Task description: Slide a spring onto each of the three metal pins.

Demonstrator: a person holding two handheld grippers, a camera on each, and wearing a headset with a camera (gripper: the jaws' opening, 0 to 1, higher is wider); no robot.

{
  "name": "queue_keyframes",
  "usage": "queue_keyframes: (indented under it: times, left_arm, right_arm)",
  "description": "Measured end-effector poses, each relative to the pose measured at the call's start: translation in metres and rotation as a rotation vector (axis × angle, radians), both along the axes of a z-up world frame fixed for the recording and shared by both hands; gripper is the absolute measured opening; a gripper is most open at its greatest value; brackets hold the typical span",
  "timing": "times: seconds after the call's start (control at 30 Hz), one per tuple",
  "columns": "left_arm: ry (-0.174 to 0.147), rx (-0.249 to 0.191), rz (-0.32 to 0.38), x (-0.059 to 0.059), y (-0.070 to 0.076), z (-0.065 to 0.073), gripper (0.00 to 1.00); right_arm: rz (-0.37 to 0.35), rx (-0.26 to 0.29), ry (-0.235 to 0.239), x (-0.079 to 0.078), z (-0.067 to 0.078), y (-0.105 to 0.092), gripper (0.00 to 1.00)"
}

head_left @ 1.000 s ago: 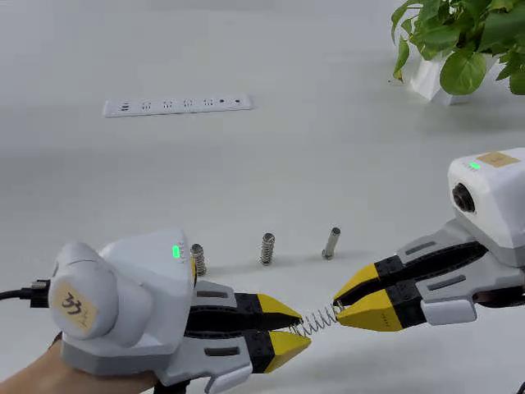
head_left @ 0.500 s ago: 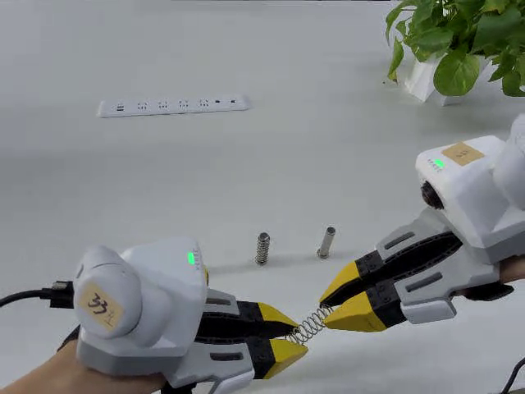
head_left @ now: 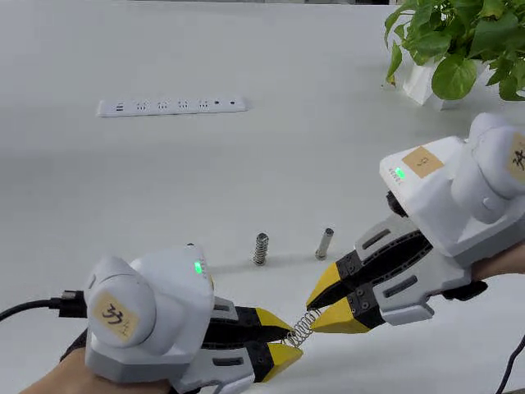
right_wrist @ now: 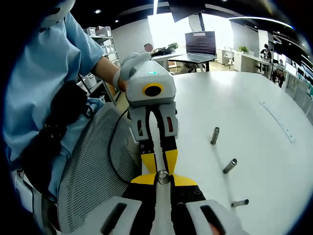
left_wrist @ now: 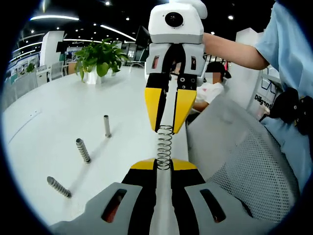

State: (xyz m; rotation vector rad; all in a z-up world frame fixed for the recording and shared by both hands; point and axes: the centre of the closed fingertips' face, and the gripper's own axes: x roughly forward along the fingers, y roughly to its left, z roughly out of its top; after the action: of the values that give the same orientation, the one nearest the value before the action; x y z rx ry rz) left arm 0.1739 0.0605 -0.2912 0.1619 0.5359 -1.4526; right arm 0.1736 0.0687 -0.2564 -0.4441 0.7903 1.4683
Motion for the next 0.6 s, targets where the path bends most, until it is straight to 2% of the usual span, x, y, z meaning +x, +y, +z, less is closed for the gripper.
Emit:
queue_keyframes:
  times: [0.27, 0.6]
  left_arm:
    - [-0.001, -0.008, 0.031, 0.0004, -0.0011, -0.0014, 0.06]
    - [-0.002, -0.025, 0.036, -0.0030, -0.0026, -0.0014, 0.06]
  right_arm:
    - [0.036, -0.037, -0.009, 0.0000, -0.0015, -0.0025, 0.06]
    - [0.055, -0.063, -0.024, 0.0008, -0.0017, -0.0048, 0.08]
